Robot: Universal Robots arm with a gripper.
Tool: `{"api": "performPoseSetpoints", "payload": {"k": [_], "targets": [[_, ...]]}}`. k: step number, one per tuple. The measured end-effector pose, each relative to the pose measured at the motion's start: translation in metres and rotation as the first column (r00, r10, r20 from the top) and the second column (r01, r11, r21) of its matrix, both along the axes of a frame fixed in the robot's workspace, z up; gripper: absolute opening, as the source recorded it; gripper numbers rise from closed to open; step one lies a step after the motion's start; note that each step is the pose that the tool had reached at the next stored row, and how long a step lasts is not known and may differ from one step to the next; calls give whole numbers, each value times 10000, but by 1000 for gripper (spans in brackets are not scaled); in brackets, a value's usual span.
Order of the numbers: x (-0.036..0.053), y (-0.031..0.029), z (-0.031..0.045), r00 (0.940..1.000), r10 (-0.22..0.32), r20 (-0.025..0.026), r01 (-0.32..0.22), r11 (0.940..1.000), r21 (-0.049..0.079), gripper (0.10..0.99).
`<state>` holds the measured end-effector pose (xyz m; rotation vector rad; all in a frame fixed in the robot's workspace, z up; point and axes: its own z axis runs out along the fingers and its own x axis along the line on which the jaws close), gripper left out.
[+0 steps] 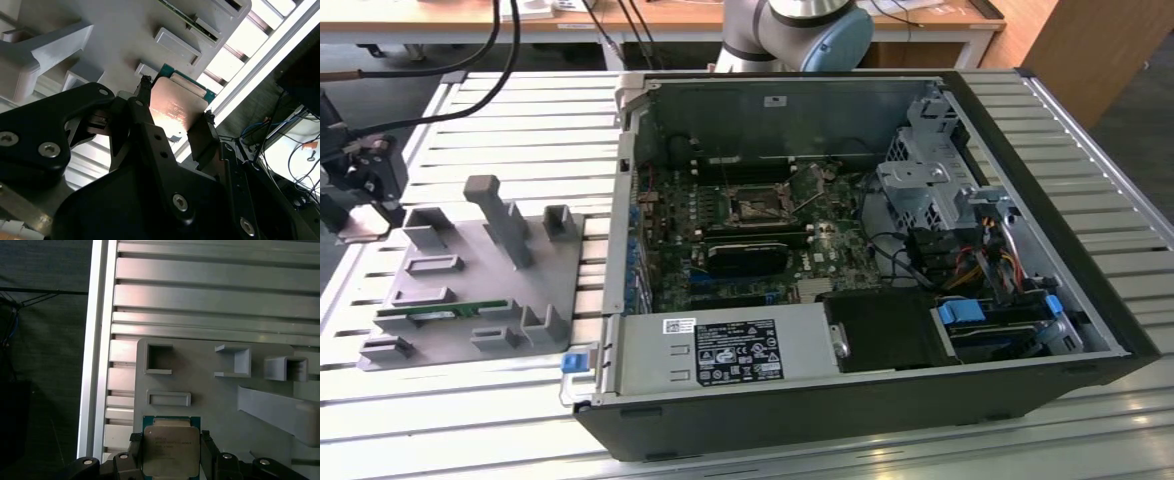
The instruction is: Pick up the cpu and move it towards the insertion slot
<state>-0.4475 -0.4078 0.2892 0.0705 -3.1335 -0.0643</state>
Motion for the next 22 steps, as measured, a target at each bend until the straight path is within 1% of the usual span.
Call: {"api": "performPoseSetpoints", "payload": {"k": [22], "targets": [[0,0,50,10000,0,0,0,10000,0,541]]}}
